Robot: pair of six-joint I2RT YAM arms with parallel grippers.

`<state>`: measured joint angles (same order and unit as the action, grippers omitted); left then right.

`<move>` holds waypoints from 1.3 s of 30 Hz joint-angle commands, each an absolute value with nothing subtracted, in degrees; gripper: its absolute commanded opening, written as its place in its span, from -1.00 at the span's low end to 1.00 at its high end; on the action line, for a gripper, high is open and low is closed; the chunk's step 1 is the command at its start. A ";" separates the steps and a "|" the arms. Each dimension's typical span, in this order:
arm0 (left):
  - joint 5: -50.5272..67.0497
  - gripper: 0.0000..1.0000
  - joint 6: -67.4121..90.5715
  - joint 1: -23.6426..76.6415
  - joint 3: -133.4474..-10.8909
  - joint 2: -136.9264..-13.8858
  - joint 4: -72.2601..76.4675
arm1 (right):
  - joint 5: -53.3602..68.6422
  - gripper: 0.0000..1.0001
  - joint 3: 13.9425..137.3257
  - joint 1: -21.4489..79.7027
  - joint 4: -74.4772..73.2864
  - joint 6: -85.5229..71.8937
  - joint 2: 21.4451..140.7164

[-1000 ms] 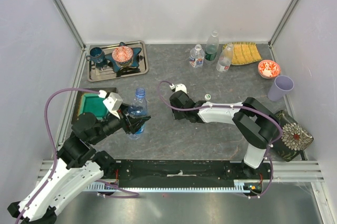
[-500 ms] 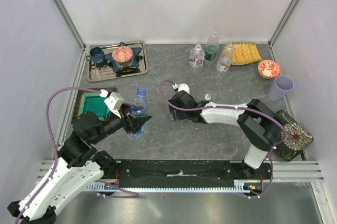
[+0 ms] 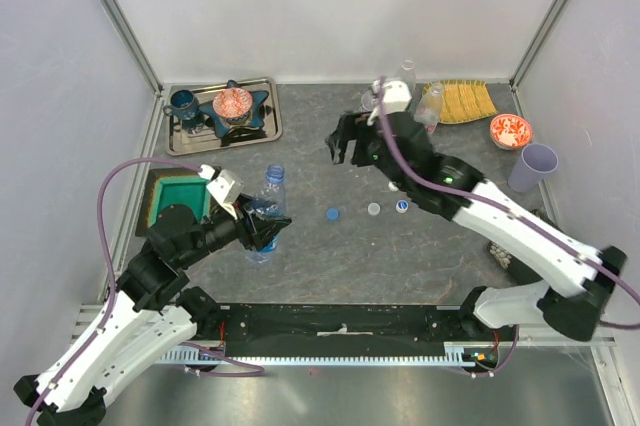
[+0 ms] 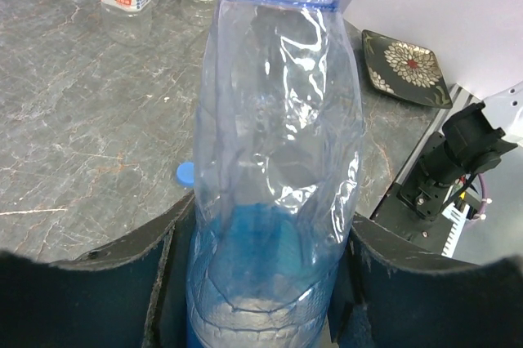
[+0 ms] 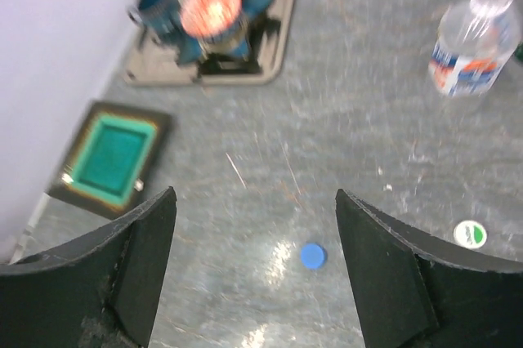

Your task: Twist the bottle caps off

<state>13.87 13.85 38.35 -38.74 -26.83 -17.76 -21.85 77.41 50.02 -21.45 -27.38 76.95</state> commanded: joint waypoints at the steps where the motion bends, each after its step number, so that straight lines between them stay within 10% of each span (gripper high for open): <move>1: 16.43 0.15 11.60 38.32 -42.18 -29.00 -15.04 | -24.18 0.70 81.74 50.10 -27.07 -25.40 70.59; 13: 39.01 0.15 16.34 38.32 -43.77 -40.67 -1.41 | 7.54 0.76 77.43 50.45 -16.00 -23.03 59.33; 39: 45.35 0.15 18.02 38.41 -46.58 -51.86 2.99 | 12.39 0.61 71.99 50.45 -13.89 -21.27 63.54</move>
